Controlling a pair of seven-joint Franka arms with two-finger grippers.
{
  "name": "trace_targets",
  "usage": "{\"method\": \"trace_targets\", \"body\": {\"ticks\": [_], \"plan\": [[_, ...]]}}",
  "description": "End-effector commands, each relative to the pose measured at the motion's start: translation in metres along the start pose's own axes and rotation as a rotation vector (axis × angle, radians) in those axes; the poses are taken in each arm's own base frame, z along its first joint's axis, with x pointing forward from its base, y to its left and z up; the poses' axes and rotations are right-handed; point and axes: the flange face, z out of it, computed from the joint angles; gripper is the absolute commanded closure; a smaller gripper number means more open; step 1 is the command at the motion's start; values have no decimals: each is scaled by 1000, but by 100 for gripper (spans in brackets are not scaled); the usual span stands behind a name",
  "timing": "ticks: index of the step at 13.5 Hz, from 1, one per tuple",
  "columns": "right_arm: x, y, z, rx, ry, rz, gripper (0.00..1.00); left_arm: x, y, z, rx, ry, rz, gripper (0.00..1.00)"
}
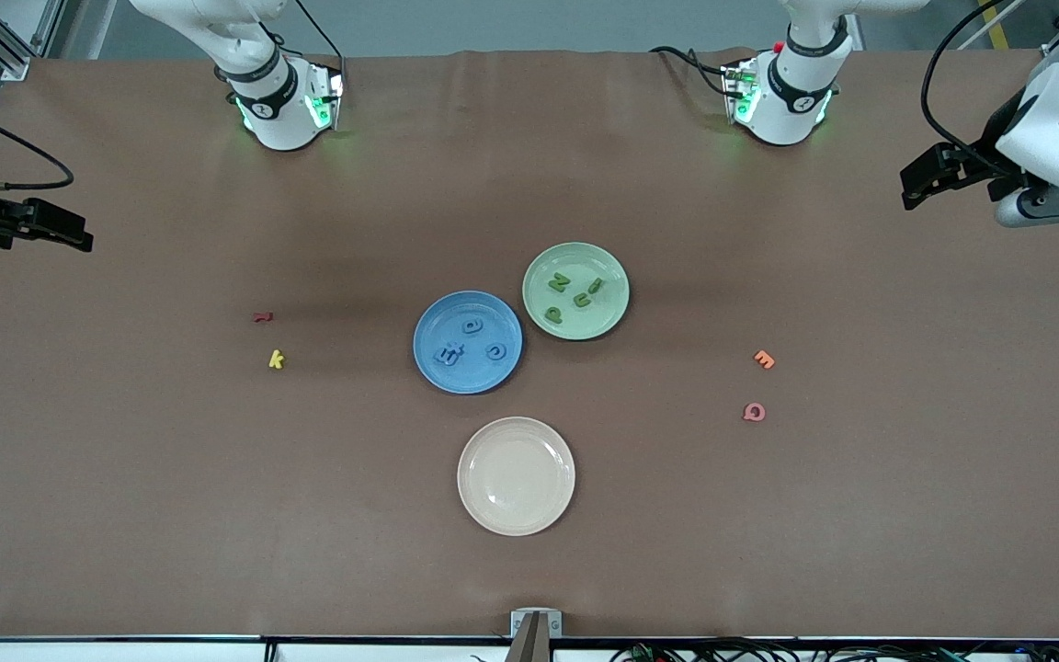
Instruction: Sort letters by color into matching plates
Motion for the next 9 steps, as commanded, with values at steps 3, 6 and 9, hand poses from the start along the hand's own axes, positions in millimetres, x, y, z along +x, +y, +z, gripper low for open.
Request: {"method": "trace_targets", "body": {"ticks": [3,6,9], "plan": [[-22,-9,-19,6,19,-7,0,-8,-10,-7,5,23,3,0],[-34,-9,-27,7,42,-7,0,-8,-13,-8,4,25,40,0],[-41,-4,-35,9,57,1,0,-9,-31,-12,-38,31,8,0]]}}
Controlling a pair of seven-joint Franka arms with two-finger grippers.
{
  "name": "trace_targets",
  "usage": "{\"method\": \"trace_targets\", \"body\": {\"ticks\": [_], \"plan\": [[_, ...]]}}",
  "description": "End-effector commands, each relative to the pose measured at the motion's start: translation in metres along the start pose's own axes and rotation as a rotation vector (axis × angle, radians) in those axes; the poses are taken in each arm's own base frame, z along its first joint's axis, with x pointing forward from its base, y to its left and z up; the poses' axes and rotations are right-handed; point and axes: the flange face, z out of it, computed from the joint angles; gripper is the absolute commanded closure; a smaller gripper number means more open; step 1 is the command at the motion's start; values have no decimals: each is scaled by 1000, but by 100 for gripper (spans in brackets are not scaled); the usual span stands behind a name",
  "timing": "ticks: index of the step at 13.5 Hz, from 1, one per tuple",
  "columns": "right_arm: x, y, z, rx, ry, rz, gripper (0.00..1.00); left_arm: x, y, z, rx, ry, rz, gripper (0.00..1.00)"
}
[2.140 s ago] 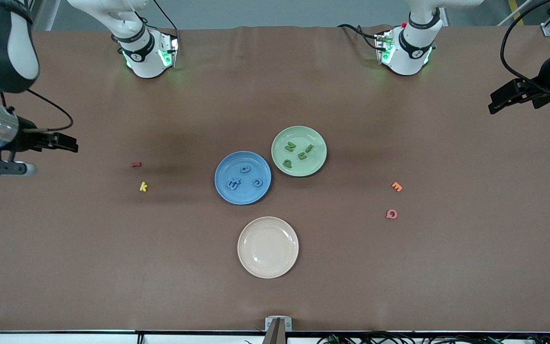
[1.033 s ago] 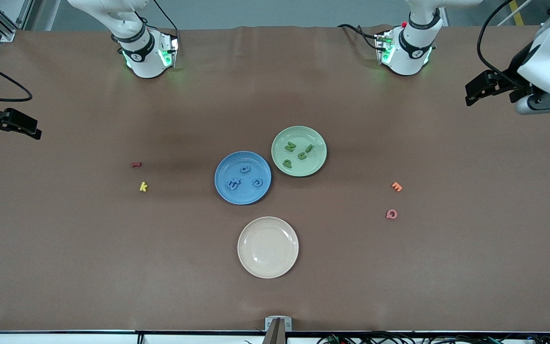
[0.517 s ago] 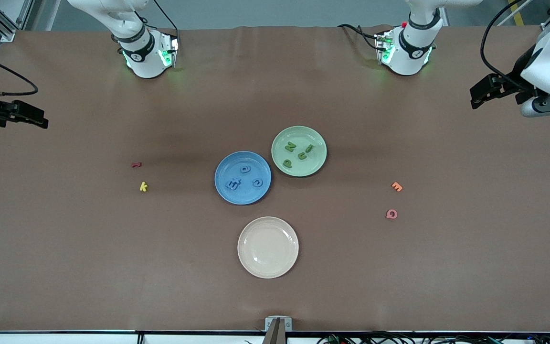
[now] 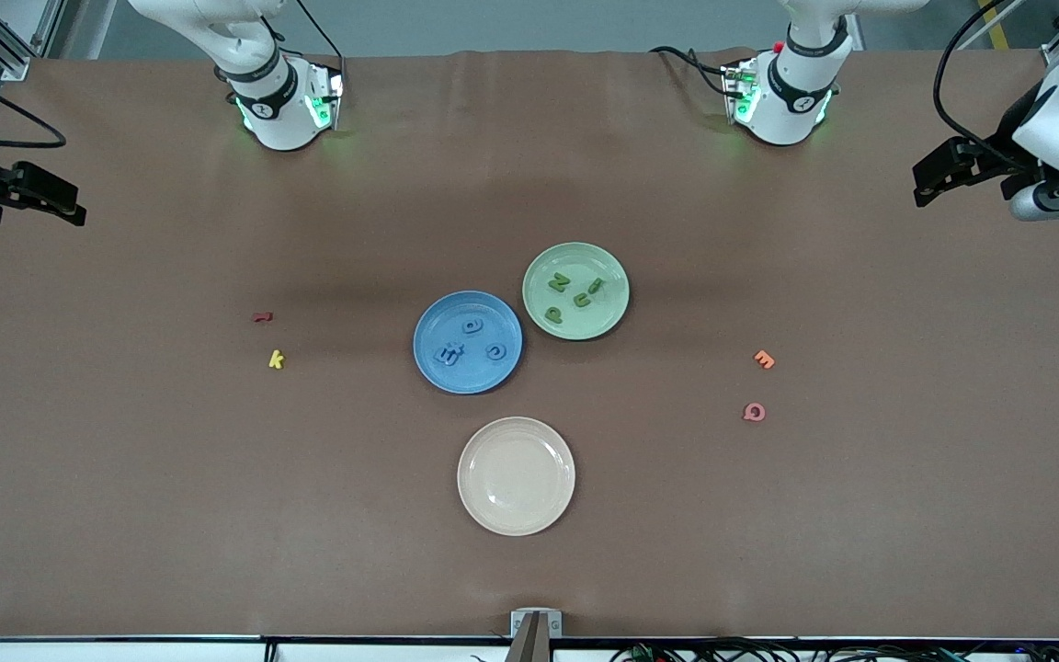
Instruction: Sort letters by color into matching plates
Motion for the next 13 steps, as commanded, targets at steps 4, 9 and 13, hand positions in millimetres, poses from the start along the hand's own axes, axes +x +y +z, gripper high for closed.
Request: {"method": "trace_targets", "body": {"ticks": [4,9,13], "plan": [[-22,4,-16,11,31,13,0,-8,-24,-8,-51,19,-17,0],[-33,16,-23,14,46,24,0,-3,-17,-12,-40,26,-8,0],[-44,19,-19,16,64,29,0,-3,-15,-12,-38,26,-5,0]]}}
